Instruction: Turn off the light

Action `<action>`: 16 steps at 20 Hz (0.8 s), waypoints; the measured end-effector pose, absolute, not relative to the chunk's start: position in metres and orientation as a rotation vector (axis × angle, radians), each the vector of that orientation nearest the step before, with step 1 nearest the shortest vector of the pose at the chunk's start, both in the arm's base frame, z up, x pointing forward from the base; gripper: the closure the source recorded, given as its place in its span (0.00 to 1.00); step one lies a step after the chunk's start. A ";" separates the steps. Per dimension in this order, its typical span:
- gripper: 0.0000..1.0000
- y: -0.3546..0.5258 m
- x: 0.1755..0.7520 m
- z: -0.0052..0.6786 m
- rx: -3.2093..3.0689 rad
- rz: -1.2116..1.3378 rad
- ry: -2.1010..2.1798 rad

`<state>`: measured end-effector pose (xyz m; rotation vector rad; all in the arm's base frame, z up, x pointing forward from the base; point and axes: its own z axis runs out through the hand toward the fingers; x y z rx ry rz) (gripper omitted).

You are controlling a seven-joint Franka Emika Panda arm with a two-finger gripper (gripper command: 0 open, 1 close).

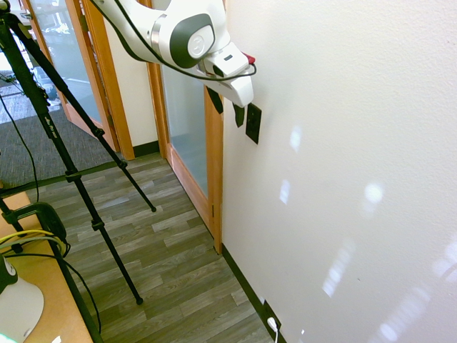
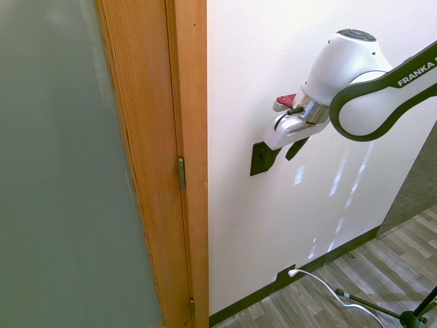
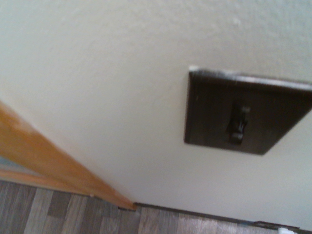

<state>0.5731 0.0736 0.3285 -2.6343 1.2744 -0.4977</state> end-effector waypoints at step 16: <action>1.00 0.065 0.600 0.308 -2.526 -0.583 1.355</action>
